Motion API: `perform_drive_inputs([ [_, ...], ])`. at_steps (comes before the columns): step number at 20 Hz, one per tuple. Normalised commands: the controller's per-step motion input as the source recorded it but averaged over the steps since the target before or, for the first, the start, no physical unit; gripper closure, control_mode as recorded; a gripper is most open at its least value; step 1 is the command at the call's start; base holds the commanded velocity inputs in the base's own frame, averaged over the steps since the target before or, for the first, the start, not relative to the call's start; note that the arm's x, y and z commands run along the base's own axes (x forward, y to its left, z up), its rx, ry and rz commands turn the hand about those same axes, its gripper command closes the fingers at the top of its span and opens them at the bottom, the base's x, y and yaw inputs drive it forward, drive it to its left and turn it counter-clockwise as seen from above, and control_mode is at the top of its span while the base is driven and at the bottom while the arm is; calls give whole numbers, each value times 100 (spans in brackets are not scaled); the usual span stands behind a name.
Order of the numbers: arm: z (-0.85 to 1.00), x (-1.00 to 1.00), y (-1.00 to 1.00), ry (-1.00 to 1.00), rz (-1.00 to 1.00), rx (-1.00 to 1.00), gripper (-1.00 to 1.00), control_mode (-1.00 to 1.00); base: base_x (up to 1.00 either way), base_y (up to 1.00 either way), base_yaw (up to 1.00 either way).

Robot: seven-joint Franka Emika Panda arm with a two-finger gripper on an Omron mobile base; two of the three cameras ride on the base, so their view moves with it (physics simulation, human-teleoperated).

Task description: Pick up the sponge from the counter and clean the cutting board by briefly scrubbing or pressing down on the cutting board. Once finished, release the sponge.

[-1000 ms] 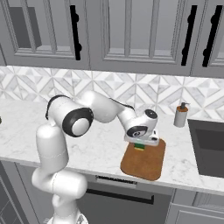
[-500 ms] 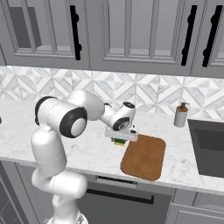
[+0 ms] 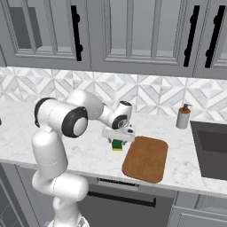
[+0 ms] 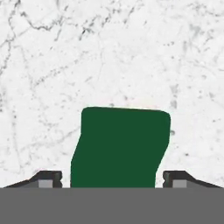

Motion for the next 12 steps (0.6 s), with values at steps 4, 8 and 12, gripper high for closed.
perform_drive_inputs([
  [4, 69, -15, 3, -9, -7, 0, -100, -100, 0, 0, 0],
  [8, 100, -88, -5, -43, -4, 0, -100, -100, 0, 0, 0],
  [12, 100, -100, -2, -56, 0, 0, -100, -100, 0, 0, 0],
])
